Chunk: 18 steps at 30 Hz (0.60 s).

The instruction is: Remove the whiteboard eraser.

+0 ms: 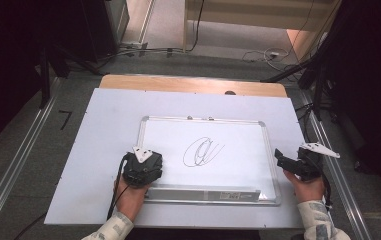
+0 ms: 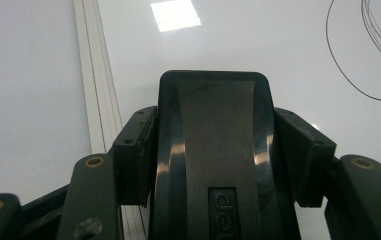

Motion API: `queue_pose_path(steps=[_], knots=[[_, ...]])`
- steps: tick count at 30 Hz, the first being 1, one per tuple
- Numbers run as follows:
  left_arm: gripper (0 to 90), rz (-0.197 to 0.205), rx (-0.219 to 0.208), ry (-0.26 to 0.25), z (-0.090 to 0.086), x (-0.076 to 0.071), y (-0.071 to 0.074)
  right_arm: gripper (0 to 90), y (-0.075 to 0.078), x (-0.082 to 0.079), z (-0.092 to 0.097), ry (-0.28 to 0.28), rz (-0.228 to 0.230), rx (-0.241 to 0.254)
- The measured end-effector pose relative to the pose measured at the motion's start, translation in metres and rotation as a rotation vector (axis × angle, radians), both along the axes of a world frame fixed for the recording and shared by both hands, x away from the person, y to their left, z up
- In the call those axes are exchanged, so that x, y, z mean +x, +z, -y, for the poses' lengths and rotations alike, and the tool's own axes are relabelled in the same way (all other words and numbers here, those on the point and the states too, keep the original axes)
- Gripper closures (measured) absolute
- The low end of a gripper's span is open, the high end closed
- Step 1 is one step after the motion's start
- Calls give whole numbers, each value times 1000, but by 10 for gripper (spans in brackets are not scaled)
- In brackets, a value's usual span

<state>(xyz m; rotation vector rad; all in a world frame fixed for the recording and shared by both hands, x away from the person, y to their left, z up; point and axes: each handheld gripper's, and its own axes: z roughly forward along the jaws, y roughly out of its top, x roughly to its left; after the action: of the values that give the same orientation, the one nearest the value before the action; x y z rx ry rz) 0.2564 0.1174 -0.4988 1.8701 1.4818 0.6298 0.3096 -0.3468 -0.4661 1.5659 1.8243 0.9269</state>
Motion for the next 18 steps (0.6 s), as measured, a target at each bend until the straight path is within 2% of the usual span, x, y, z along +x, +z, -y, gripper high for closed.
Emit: queue_pose_path(steps=[18], knots=[[416, -8, -10, -33, -2, 1, 3, 114, 1, 0, 1, 1, 4, 6]])
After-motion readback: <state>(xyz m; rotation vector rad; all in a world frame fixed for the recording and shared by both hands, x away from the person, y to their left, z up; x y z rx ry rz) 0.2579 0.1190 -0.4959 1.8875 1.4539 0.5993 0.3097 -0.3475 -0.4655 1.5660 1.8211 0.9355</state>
